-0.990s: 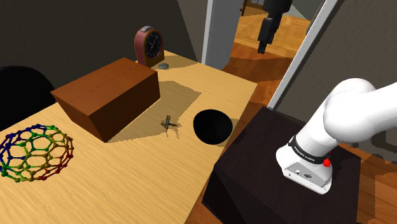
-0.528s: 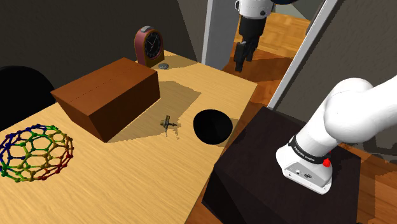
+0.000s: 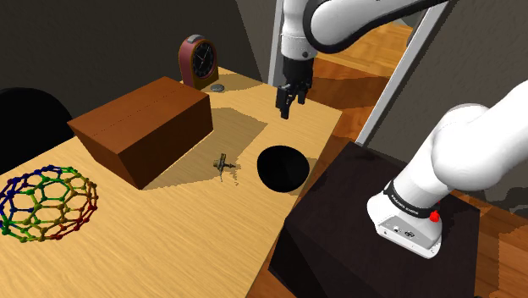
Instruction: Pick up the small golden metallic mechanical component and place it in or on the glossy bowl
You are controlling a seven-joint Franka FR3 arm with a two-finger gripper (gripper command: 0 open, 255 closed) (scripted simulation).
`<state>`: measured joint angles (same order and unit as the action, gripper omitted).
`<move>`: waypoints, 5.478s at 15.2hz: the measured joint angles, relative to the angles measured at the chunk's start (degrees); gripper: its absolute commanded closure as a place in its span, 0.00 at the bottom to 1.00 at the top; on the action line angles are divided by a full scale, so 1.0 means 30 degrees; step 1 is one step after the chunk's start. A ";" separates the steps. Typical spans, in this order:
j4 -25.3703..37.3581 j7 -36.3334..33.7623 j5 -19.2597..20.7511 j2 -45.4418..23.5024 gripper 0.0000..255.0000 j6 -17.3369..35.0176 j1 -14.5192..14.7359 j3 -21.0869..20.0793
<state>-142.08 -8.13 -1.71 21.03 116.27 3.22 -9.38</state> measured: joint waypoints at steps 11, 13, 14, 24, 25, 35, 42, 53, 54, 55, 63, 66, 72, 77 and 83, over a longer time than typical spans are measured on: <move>0.3038 -0.4558 0.1632 -0.8009 0.00 0.4936 0.0469 -0.1722; 0.3901 -0.5540 0.2207 -0.9587 0.00 0.5572 0.0732 -0.1822; 0.4431 -0.6030 0.2480 -1.0314 0.00 0.5740 0.0908 -0.1848; 1.0406 -0.9286 0.4700 -1.7798 0.00 0.7061 0.2792 -0.0904; 1.0696 -0.9375 0.4762 -1.8131 0.00 0.7093 0.2878 -0.0845; 1.1050 -0.9716 0.5196 -1.9697 0.00 0.8309 0.3146 -0.0462; 1.1059 -0.9723 0.5199 -1.9710 1.00 0.8310 0.3152 -0.0459; 1.0912 -0.9592 0.5041 -1.9097 1.00 0.7857 0.3033 -0.0600; 1.0893 -0.9559 0.4979 -1.8879 1.00 0.7661 0.3006 -0.0655; 1.0847 -0.9509 0.4918 -1.8664 1.00 0.7498 0.2963 -0.0706; 1.0636 -0.9175 0.4450 -1.7090 1.00 0.6156 0.2702 -0.1060; 1.0672 -0.9086 0.4268 -1.6547 1.00 0.5590 0.2653 -0.1191; 1.0729 -0.8797 0.3900 -1.5460 1.00 0.4473 0.2473 -0.1400; 1.0856 -0.8597 0.3588 -1.4562 1.00 0.3476 0.2371 -0.1567; 1.0818 -0.8371 0.3277 -1.3628 1.00 0.2617 0.2241 -0.1701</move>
<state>-109.63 -33.25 8.12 -19.86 124.12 9.94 -14.49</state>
